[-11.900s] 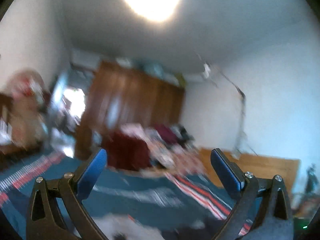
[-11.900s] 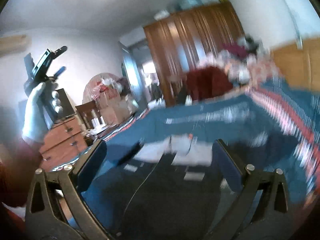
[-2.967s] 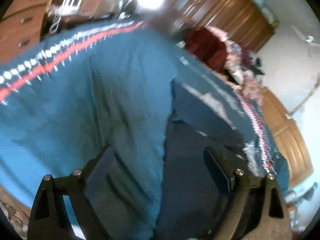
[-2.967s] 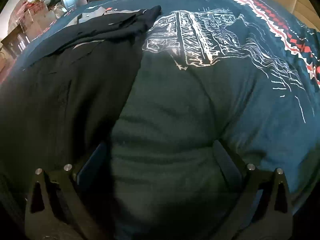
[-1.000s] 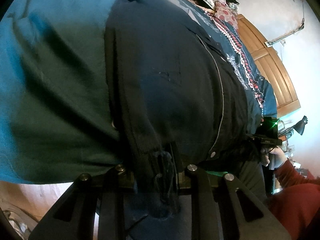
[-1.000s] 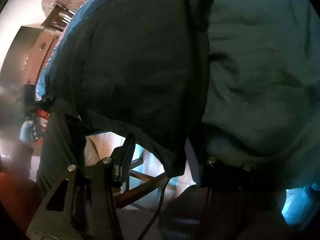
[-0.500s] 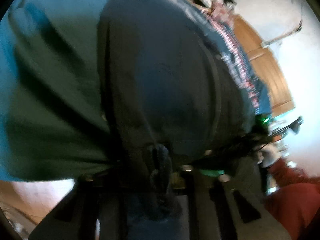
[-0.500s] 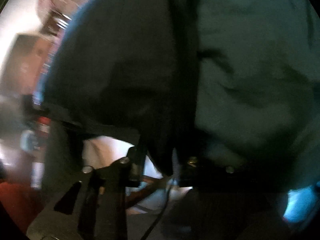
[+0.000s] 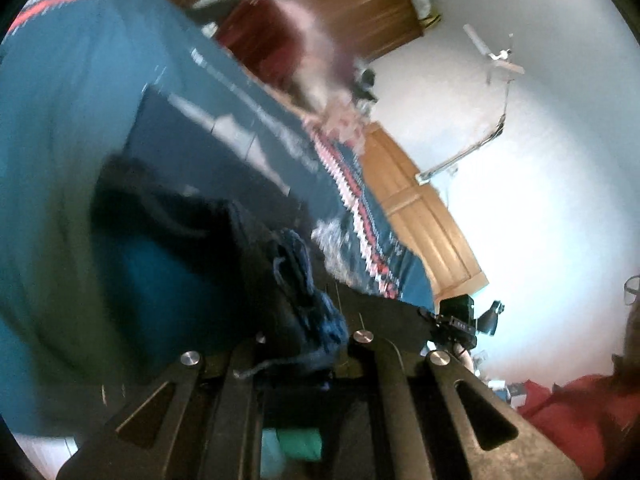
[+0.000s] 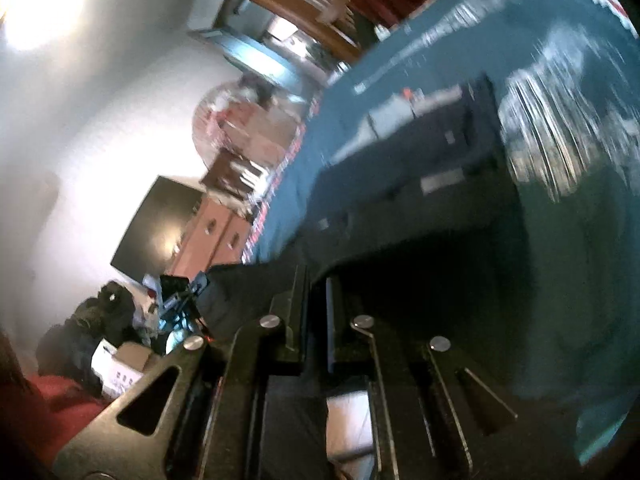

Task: Fold large clothes

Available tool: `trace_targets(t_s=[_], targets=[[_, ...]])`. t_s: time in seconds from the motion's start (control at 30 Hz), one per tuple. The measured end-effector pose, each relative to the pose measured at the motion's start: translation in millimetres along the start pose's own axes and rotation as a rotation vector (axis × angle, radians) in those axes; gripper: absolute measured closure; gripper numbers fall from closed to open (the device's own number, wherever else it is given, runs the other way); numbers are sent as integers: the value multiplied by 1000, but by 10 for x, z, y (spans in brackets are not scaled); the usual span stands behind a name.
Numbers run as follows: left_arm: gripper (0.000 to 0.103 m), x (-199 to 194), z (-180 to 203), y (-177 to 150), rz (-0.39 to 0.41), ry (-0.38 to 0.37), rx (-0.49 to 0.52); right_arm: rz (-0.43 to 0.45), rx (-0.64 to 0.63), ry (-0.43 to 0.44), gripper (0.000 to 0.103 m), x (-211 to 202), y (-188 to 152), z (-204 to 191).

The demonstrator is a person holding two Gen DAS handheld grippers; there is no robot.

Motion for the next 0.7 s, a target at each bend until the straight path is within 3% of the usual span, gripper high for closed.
trace_targets(t_s=[0.23,0.4,0.43,0.47,0.5,0.53,0.57,0.6,0.63,0.7], targets=[[96,460,-164,1166,56,63,23,39,-21,-59,97,413,1194,464],[92,1186,-614,1990,53,151,18,8,-21,-130,96,1000,1884,1072],[87,1377,-761,2145,57,197,29,-7,-4,-148,96,1183,2003,1296],[86,1618,-993,2293,55,280,49,-22,4,-169,93,1277,2056,1429],[85,1826,-1216,2375,32,342,51,-42,10,-216,81,1406,2099,1630],[79,2033,-1444,2403,-11,412,46,-57,19,-325,70,1521,2141,1915],[76,2297,-1771,2416,-85,522,32,-62,23,-372,48,1555,2147,2044],[76,2477,-2021,2417,-144,596,10,-61,37,-407,44,1583,2149,2199],[76,2631,-2238,2405,-197,626,-23,-49,56,-419,44,1586,2130,2329],[75,2672,-2281,2488,-162,589,-39,-43,51,-413,42,1600,2098,2402]])
Point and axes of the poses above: each gripper's, at about its wrist camera, not at the fingertips, and x roughly the way its jaws point, z to its right, y to its top, the point moved 5 cm from there along x, roughly the way its jaws point, and after that the axes turned 5 degrees about -x, right-handed, at the moved point
